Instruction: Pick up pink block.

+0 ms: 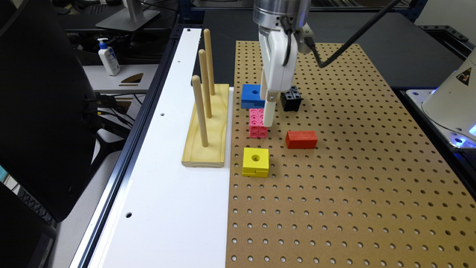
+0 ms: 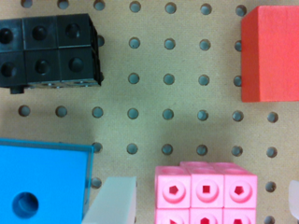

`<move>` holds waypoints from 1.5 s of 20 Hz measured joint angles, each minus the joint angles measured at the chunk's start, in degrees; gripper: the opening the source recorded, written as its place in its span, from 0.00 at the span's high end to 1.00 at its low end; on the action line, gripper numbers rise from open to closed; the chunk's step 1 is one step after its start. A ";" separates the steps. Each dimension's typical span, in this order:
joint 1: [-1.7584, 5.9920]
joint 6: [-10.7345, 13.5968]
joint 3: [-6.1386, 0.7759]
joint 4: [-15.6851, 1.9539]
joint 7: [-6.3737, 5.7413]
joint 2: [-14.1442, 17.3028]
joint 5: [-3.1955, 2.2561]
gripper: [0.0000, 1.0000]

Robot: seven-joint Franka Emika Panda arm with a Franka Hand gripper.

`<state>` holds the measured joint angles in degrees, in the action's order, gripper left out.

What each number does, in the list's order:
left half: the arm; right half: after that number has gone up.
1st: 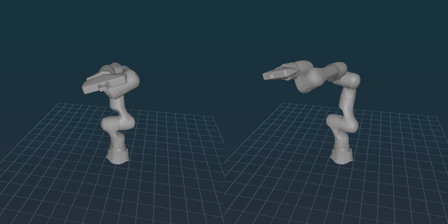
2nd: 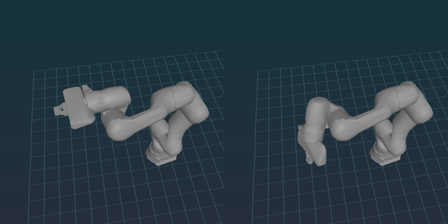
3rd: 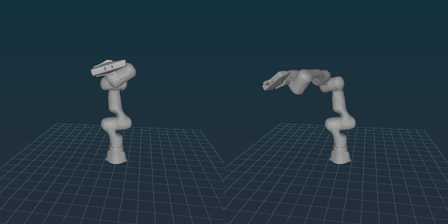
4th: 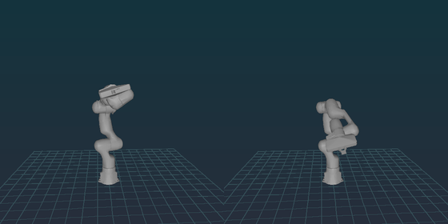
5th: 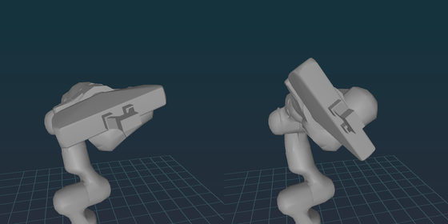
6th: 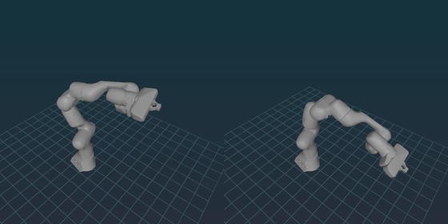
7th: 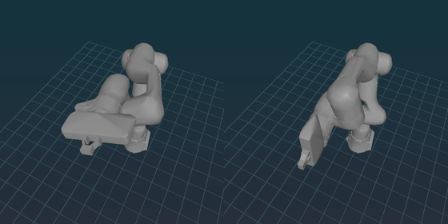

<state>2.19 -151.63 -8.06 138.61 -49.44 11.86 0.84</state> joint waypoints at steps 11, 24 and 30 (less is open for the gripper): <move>-0.01 -2.04 0.01 -2.21 0.00 4.27 -0.07 0.00; 0.00 -3.34 0.02 -4.86 0.00 8.35 -0.16 0.00; 0.00 -3.80 0.06 -4.90 0.00 9.38 -0.18 1.00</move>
<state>2.19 -155.43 -8.00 133.71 -49.43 21.24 0.66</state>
